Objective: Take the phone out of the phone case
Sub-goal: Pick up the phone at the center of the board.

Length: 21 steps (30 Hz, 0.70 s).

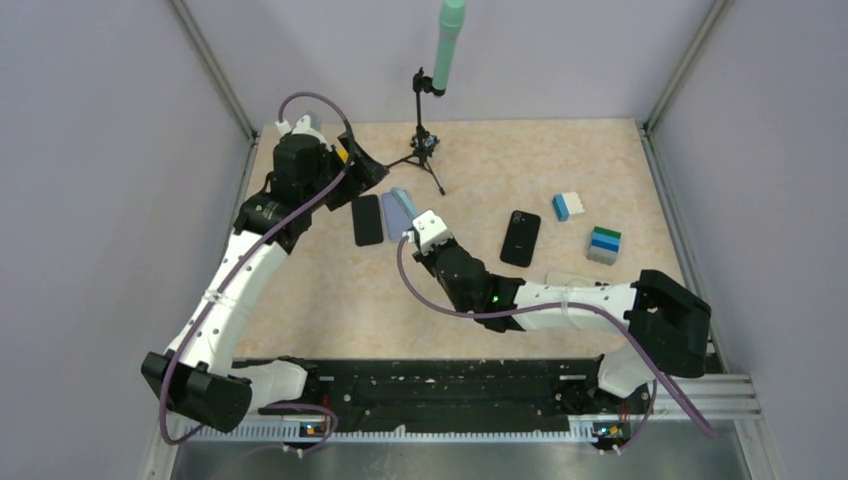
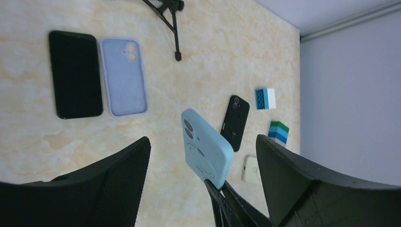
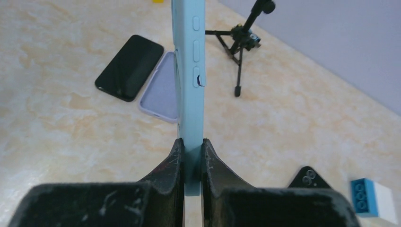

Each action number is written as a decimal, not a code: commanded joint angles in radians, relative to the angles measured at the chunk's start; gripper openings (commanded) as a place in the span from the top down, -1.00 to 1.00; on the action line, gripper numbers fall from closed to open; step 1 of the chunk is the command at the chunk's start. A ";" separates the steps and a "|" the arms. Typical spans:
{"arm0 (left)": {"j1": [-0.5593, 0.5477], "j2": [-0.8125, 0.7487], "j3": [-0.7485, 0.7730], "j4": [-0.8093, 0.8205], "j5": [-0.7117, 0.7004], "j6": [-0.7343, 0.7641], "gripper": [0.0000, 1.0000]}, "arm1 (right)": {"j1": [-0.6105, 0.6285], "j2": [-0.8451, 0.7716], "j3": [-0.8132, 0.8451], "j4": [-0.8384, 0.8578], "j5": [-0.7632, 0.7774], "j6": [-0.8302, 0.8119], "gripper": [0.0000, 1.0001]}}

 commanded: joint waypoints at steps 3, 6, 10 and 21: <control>0.002 0.045 0.026 0.089 0.177 -0.037 -0.64 | 0.013 0.001 0.091 0.262 0.068 -0.269 1.00; 0.002 0.081 0.046 0.043 0.172 -0.038 -0.56 | 0.012 0.023 0.119 0.282 0.044 -0.304 1.00; 0.002 0.100 0.044 0.030 0.141 -0.059 -0.55 | 0.014 0.066 0.146 0.305 0.031 -0.372 1.00; 0.018 0.073 0.001 0.047 0.047 -0.072 -0.31 | 0.015 0.118 0.200 0.338 -0.011 -0.471 1.00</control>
